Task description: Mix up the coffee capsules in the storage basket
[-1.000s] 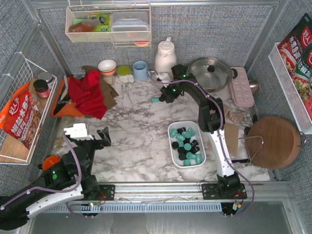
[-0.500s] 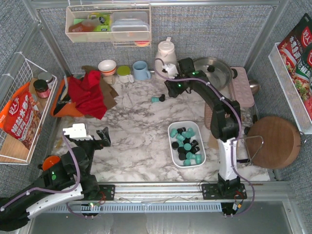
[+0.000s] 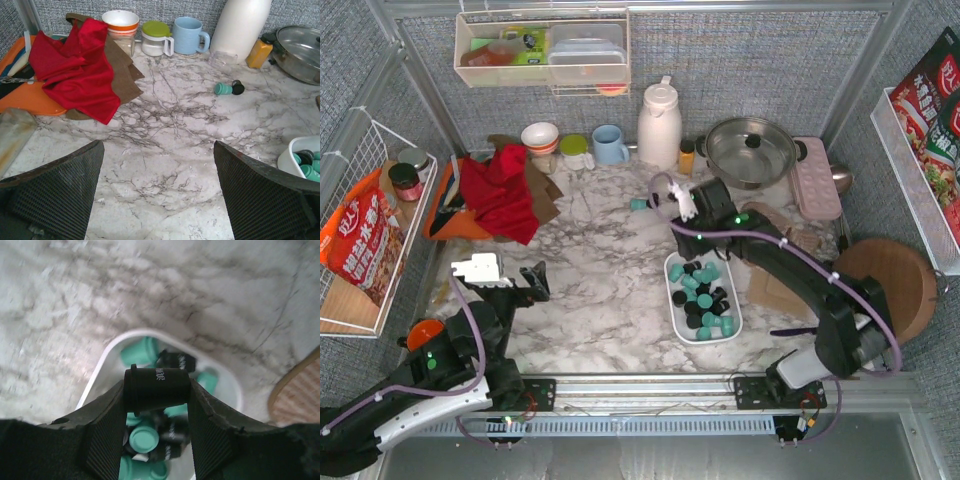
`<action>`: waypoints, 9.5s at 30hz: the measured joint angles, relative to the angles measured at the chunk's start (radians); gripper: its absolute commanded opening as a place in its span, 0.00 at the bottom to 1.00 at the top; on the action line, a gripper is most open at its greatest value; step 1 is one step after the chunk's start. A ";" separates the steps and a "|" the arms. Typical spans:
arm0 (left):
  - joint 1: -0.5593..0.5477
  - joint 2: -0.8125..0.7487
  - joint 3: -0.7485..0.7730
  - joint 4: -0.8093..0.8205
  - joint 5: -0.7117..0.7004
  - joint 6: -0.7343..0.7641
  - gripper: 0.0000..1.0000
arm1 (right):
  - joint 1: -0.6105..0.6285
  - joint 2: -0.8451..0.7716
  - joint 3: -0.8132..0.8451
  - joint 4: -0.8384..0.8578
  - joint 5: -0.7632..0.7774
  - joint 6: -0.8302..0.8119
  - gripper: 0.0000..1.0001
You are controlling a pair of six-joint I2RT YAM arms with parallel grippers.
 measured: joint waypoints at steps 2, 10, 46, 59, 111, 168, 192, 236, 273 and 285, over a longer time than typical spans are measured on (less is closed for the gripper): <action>0.004 -0.005 0.000 0.000 0.000 0.000 0.99 | 0.043 -0.068 -0.071 -0.001 0.022 0.026 0.42; 0.005 -0.030 0.000 0.000 -0.001 0.000 0.99 | 0.178 -0.291 -0.247 -0.055 0.115 0.120 0.46; 0.018 -0.011 0.000 -0.001 -0.016 -0.003 0.99 | 0.304 -0.206 -0.205 -0.017 0.268 0.151 0.75; 0.018 -0.027 -0.002 -0.001 -0.004 -0.003 0.99 | 0.046 0.287 0.238 0.111 -0.034 -0.229 0.77; 0.061 0.058 -0.017 0.021 -0.048 0.033 0.99 | -0.151 1.034 1.079 -0.225 -0.531 -0.885 0.40; 0.072 -0.087 -0.011 0.035 0.052 -0.018 0.99 | 0.009 -0.324 -0.229 -0.014 0.127 -0.122 0.99; 0.075 -0.081 -0.012 0.024 0.002 -0.011 0.99 | 0.097 0.604 0.457 0.410 0.274 0.296 0.87; 0.076 -0.161 -0.015 0.029 0.010 -0.003 0.99 | 0.071 0.848 0.799 0.072 0.337 0.426 0.45; 0.094 -0.114 -0.026 0.043 -0.004 0.010 0.99 | 0.238 -0.088 -0.169 0.201 0.478 0.282 0.45; 0.102 -0.100 -0.026 0.043 0.000 0.011 0.99 | 0.245 -0.133 -0.410 0.217 0.496 0.434 0.59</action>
